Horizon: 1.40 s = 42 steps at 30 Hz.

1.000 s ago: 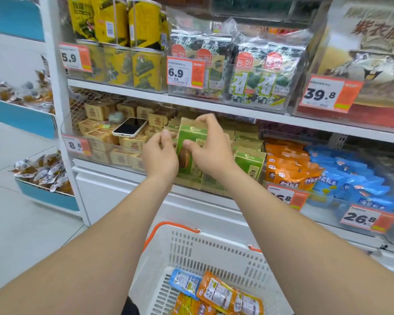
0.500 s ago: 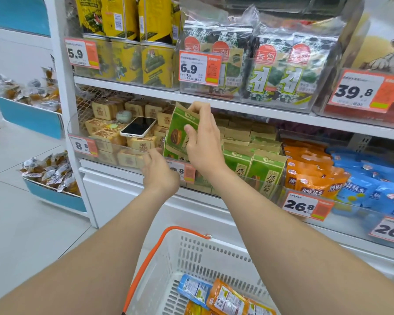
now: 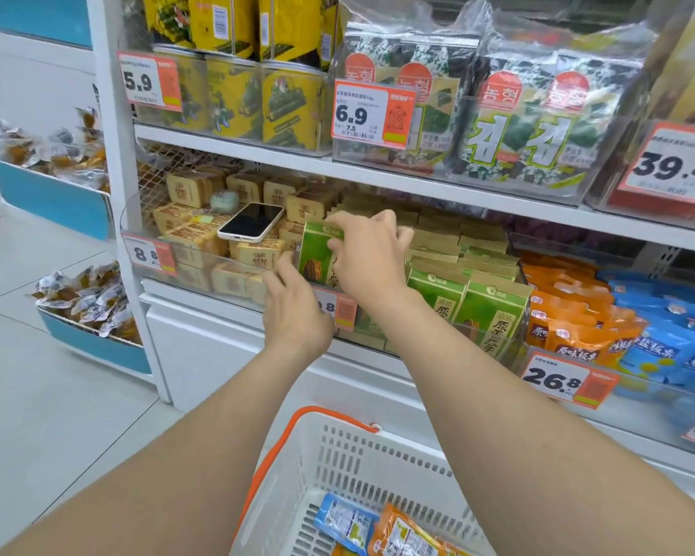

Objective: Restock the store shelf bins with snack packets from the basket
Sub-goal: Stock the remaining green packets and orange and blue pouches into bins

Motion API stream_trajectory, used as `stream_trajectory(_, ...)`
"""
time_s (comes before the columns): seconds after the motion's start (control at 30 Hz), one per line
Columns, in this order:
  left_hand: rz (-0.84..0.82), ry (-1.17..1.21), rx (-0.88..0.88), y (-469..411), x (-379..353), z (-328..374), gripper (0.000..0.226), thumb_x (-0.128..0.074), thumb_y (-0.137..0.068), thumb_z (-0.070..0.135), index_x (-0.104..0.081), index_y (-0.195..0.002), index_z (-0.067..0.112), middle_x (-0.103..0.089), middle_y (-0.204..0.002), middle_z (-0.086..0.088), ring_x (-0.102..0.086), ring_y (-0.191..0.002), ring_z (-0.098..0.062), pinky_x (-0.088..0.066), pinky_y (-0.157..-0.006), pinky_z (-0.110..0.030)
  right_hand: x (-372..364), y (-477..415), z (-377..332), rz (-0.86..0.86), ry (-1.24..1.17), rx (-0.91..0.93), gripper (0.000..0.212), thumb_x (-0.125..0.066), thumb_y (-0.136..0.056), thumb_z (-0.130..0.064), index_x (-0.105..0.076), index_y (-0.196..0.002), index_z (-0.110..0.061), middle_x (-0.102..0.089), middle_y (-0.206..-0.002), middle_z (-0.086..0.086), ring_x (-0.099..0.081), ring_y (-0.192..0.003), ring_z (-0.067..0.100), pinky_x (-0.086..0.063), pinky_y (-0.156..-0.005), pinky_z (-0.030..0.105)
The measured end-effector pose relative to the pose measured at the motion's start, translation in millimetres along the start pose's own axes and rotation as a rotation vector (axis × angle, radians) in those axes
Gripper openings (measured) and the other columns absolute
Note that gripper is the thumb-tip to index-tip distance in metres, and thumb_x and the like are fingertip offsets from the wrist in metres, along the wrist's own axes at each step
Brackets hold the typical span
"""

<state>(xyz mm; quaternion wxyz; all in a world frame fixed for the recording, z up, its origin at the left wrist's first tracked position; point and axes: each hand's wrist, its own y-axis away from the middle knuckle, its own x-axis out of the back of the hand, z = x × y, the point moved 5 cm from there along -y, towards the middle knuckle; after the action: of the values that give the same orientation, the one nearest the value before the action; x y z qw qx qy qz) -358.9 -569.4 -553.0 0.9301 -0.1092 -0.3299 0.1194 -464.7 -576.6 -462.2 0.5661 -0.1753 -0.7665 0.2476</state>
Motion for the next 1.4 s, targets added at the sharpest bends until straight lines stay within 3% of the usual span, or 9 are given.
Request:
stream_trajectory(0.33, -0.002, -0.108, -0.056, 3.1, -2.8, 0.0, 0.097, -0.076, -0.074, -0.005, -0.021, -0.153, 0.005, -0.03, -0.142, -0.019, -0.044, -0.124, -0.042, -0.05, -0.096, -0.056, -23.4, 3.4, -6.6, -0.089, 0.292, 0.137, 0.015, -0.071, -0.09, -0.014, -0.066, -0.083, -0.027, -0.057, -0.081, -0.003, -0.032, -0.103, 0.026, -0.012, -0.075, 0.042)
stream_trajectory(0.47, 0.017, -0.179, -0.098, 5.2, -3.8, 4.5, 0.102, -0.078, -0.076, -0.001, -0.016, -0.156, 0.005, -0.028, -0.142, -0.02, -0.048, -0.119, -0.043, -0.052, -0.093, -0.054, -18.1, -3.3, 1.6, -0.078, 0.262, 0.096, 0.001, -0.073, -0.091, -0.027, -0.072, -0.089, -0.027, -0.063, -0.089, -0.002, -0.028, -0.099, 0.024, -0.017, -0.081, 0.045)
stream_trajectory(0.6, 0.053, -0.231, -0.132, 6.1, -6.2, 8.2, 0.105, -0.08, -0.075, 0.001, -0.014, -0.157, 0.004, -0.029, -0.142, -0.019, -0.053, -0.113, -0.042, -0.054, -0.092, -0.051, -16.1, -1.2, -2.9, -0.017, 0.305, 0.097, 0.018, -0.072, -0.09, -0.026, -0.058, -0.079, -0.025, -0.065, -0.085, -0.001, -0.041, -0.108, 0.027, -0.026, -0.087, 0.047)
stream_trajectory(0.77, 0.154, -0.187, -0.113, 7.7, 3.8, 12.8, 0.076, -0.075, -0.081, 0.003, -0.03, -0.143, 0.005, -0.037, -0.134, -0.016, -0.054, -0.107, -0.036, -0.053, -0.079, -0.044, -10.1, 5.1, 5.1, -0.007, 0.276, 0.186, 0.028, -0.077, -0.086, -0.038, -0.068, -0.109, -0.026, -0.067, -0.1, -0.001, -0.045, -0.109, 0.026, -0.026, -0.083, 0.043)
stream_trajectory(0.9, 0.037, -0.161, -0.076, 7.0, 4.3, 14.1, 0.037, -0.069, -0.094, 0.02, -0.04, -0.116, 0.018, -0.059, -0.107, -0.006, -0.061, -0.092, -0.031, -0.049, -0.069, -0.041, 14.0, 30.5, 15.2, 0.179, 0.201, 0.348, 0.024, -0.064, -0.081, -0.012, -0.061, -0.104, -0.016, -0.058, -0.097, 0.005, -0.049, -0.088, 0.028, -0.042, -0.075, 0.043)
stream_trajectory(1.03, -0.461, -0.346, -0.14, 24.4, -19.2, 11.2, 0.015, -0.058, -0.096, 0.03, -0.063, -0.088, 0.018, -0.069, -0.087, -0.009, -0.067, -0.09, -0.036, -0.055, -0.073, -0.04, 24.6, 62.6, 21.8, -0.226, 0.213, 0.337, 0.019, -0.056, -0.082, -0.025, -0.062, -0.097, -0.016, -0.057, -0.076, 0.003, -0.057, -0.073, 0.035, -0.041, -0.06, 0.035)
stream_trajectory(1.17, -1.0, -0.623, -0.089, 65.8, -39.2, -1.2, 0.028, -0.062, -0.096, 0.036, -0.072, -0.112, 0.016, -0.078, -0.097, -0.002, -0.077, -0.082, -0.018, -0.063, -0.089, -0.041, 3.5, 113.1, 38.2, -0.78, 0.304, 0.29, 0.008, -0.058, -0.087, -0.022, -0.063, -0.085, -0.016, -0.05, -0.077, 0.004, -0.06, -0.078, 0.031, -0.043, -0.06, 0.033)
stream_trajectory(1.3, -1.177, -0.776, -0.144, 90.7, -50.8, 0.6, 0.032, -0.058, -0.102, 0.042, -0.067, -0.125, 0.022, -0.073, -0.112, 0.001, -0.077, -0.095, -0.018, -0.059, -0.097, -0.041, -21.6, 161.3, 63.0, -1.135, 0.401, 0.188, 0.032, -0.062, -0.092, -0.02, -0.046, -0.064, -0.016, -0.048, -0.068, 0.002, -0.049, -0.065, 0.025, -0.045, -0.064, 0.034)
stream_trajectory(1.4, -1.206, -0.867, -0.208, 102.2, -58.2, 0.3, 0.038, -0.055, -0.104, 0.042, -0.062, -0.134, 0.021, -0.07, -0.112, 0.0, -0.075, -0.099, -0.019, -0.057, -0.096, -0.04, -44.0, 184.0, 75.2, -1.167, 0.406, 0.173, 0.012, -0.062, -0.089, -0.02, -0.06, -0.079, -0.014, -0.059, -0.078, 0.003, -0.056, -0.069, 0.027, -0.047, -0.063, 0.032)
